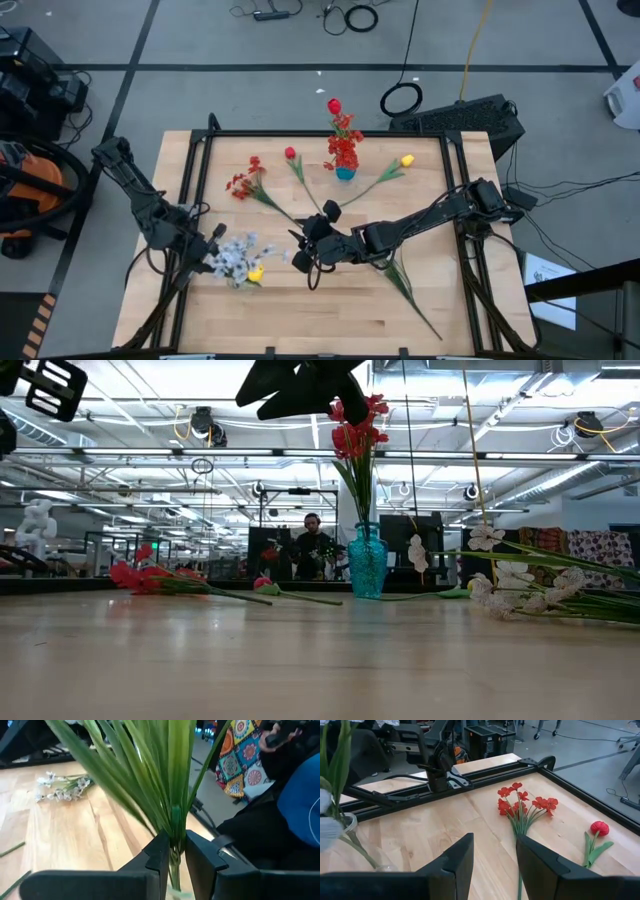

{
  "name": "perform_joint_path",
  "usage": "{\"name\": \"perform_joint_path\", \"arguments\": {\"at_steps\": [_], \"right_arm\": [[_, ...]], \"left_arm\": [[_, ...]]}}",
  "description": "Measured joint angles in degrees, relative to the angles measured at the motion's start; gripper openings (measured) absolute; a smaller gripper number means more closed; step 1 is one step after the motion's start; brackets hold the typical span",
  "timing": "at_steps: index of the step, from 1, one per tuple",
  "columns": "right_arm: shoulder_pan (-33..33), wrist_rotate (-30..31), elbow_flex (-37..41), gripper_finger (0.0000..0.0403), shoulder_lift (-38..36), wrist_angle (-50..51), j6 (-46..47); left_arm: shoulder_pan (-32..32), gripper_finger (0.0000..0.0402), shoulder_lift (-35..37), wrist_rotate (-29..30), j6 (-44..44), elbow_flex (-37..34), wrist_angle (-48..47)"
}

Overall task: Sort flowers into vase by color
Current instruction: Put the bottom white flowers into the transparent vase, then put the orange flowers into the blue vase

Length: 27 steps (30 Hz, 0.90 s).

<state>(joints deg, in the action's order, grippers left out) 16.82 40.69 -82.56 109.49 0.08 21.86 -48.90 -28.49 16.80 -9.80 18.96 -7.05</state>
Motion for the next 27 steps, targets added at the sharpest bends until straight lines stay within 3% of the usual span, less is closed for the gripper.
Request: {"name": "perform_joint_path", "arguments": {"at_steps": [19,27], "right_arm": [[0.1,-0.3,0.0,0.0139,0.0,2.7,-0.4],[-0.2,-0.2,0.0,0.0139,-0.4,9.2,3.3]], "left_arm": [[0.0,0.0066,7.3,0.6,-4.9,3.3,-18.1],[0.0,0.0066,8.2,6.6,-10.9,3.3,-22.8]]}}
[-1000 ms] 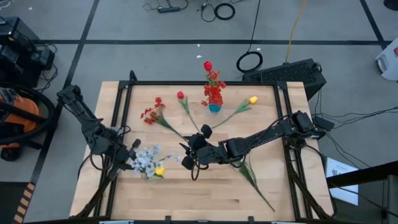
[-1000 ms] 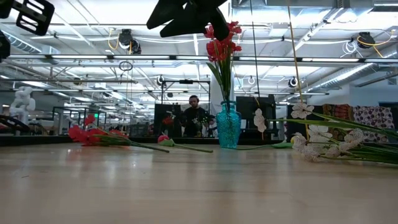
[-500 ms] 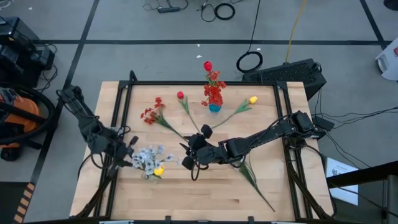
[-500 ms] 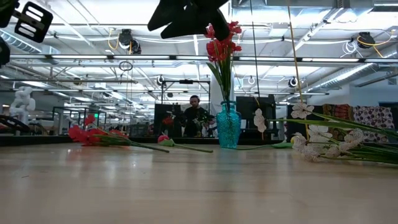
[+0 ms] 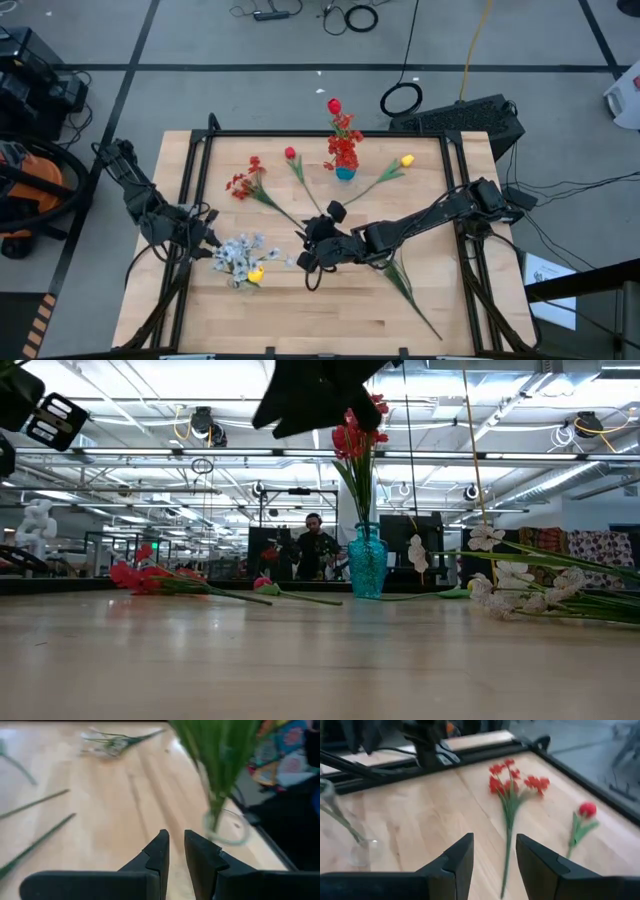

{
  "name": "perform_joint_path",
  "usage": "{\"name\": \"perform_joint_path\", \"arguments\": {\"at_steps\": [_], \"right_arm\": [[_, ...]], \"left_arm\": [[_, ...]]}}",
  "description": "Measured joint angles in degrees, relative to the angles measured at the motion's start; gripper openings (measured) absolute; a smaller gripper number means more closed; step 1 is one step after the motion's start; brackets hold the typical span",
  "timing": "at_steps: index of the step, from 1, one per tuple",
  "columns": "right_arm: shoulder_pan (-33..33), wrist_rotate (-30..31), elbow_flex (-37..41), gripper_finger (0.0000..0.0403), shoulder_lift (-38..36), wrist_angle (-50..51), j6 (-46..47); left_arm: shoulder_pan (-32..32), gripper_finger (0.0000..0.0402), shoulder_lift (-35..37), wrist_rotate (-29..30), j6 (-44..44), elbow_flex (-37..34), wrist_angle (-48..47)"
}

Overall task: Sort flowers into vase by color
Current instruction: Put the orange flowers into the blue vase

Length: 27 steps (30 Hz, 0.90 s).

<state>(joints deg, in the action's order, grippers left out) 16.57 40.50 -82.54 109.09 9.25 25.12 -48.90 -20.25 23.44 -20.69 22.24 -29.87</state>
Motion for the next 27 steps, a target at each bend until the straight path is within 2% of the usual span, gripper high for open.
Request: {"name": "perform_joint_path", "arguments": {"at_steps": [5,10,15,20,27], "right_arm": [[-2.3,-0.5,0.0,0.0139,0.0,9.4,11.1],[-4.4,-2.4,0.0,0.0139,0.0,17.6,19.4],[-5.9,-5.0,0.0,0.0139,0.1,17.6,19.4],[-6.7,-5.1,0.0,0.0139,0.2,16.7,19.4],[-10.3,-11.5,0.0,0.0139,1.9,10.0,18.0]], "left_arm": [[0.0,0.0066,0.0,8.9,-4.0,0.0,-3.0],[0.0,0.0066,0.0,13.3,-9.6,-0.1,-6.6],[0.1,0.0066,-0.2,16.9,-14.9,-0.1,-9.8],[0.1,0.0066,-0.7,17.0,-15.0,-1.2,-9.1],[0.1,0.0066,-0.7,16.9,-15.0,-4.7,-7.3]]}}
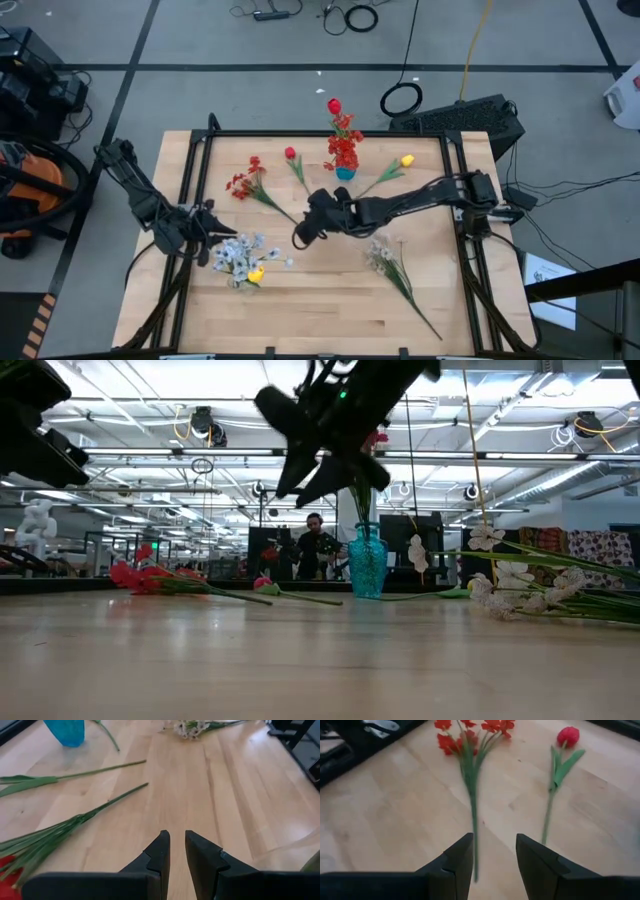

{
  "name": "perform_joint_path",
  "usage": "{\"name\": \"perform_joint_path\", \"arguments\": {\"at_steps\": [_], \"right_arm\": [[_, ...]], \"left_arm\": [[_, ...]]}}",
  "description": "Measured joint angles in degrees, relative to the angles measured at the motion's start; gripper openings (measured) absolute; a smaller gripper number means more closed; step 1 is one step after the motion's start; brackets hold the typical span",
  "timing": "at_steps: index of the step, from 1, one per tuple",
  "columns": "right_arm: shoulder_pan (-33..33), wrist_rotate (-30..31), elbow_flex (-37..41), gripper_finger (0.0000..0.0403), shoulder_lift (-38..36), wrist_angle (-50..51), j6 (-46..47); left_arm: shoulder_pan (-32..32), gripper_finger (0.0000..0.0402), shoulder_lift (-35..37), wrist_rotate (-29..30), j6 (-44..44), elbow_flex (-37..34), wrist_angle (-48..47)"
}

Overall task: Sort flowers into vase by color
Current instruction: Put the orange flowers into the blue vase

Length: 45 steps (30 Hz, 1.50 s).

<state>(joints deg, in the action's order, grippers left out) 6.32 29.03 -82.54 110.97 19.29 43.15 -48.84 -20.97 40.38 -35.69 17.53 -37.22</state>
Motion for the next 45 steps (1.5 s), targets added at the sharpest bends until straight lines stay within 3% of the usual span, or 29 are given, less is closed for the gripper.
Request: {"name": "perform_joint_path", "arguments": {"at_steps": [6,18,29,38,45], "right_arm": [[-3.9,-8.1,0.0,0.0139,4.8,-8.5,-2.2],[-6.8,-8.4,0.0,0.0139,5.5,-11.6,-3.8],[-6.4,-11.4,0.0,0.0139,4.6,1.5,-3.5],[-6.2,-11.0,0.0,0.0139,2.9,15.4,-3.6],[-4.0,-11.0,0.0,0.0139,2.9,16.6,-4.2]], "left_arm": [[0.2,0.0066,0.0,-1.3,0.4,-2.8,5.0],[7.8,0.0066,-1.0,-6.1,6.0,-3.0,8.5],[20.2,0.0066,-6.4,-13.0,14.0,-3.0,17.4],[33.0,0.0066,-8.9,-17.6,15.1,-3.0,17.9],[40.1,0.0066,-11.8,-22.3,15.0,-3.0,20.7]]}}
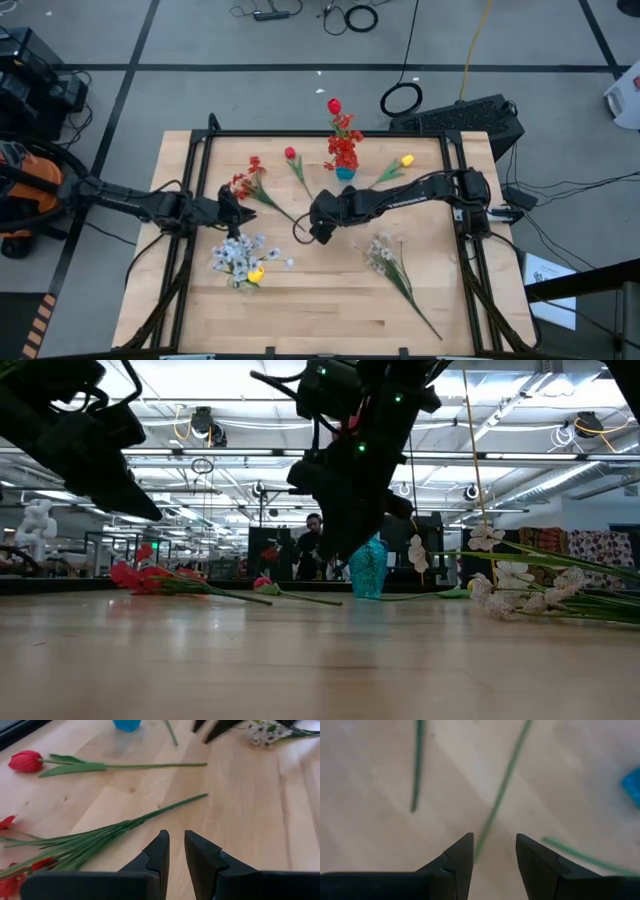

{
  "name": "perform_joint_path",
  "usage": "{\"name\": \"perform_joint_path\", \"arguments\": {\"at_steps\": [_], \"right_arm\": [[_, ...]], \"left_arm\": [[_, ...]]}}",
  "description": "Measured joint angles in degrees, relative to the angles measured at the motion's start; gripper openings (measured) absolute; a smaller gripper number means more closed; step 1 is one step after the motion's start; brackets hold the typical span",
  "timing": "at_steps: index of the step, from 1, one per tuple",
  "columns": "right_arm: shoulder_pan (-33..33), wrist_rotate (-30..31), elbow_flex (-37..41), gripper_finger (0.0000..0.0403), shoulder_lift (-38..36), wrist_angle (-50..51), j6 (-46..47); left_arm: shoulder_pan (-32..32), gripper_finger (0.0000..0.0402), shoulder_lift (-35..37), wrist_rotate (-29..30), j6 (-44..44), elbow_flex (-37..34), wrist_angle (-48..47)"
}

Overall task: Sort flowers into vase by color
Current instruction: Put the orange flowers into the blue vase

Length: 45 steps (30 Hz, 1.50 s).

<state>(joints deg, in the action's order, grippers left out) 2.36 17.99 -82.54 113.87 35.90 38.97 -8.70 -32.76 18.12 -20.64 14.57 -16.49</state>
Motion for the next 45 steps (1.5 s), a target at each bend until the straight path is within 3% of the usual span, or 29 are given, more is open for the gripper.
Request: {"name": "perform_joint_path", "arguments": {"at_steps": [6,14,22,32,36,42,45], "right_arm": [[4.8,0.6,0.0,0.0139,-1.2,0.6,0.9],[10.1,8.9,1.9,0.0139,-6.3,11.9,8.8],[12.7,9.1,17.7,0.0139,-17.5,12.0,21.7],[16.5,12.7,37.5,0.0139,-36.6,3.8,33.6],[17.1,13.7,40.1,0.0139,-40.9,3.8,33.8],[16.4,16.9,40.4,0.0139,-43.9,3.7,26.5],[15.3,17.0,40.4,0.0139,-44.7,4.0,22.9]], "left_arm": [[1.2,0.0066,-1.1,-0.1,-2.0,0.0,2.8],[1.2,0.0066,-2.0,-0.2,-4.5,0.0,2.2],[1.2,0.0066,-3.6,-0.1,-4.6,0.0,2.5],[1.2,0.0066,-4.0,0.5,-4.5,0.0,4.2],[1.2,0.0066,-4.0,2.2,-4.5,0.0,6.6],[1.2,0.0069,-4.3,10.7,-8.3,0.0,9.6],[1.2,0.0091,-5.2,14.6,-9.1,0.0,9.8]]}}
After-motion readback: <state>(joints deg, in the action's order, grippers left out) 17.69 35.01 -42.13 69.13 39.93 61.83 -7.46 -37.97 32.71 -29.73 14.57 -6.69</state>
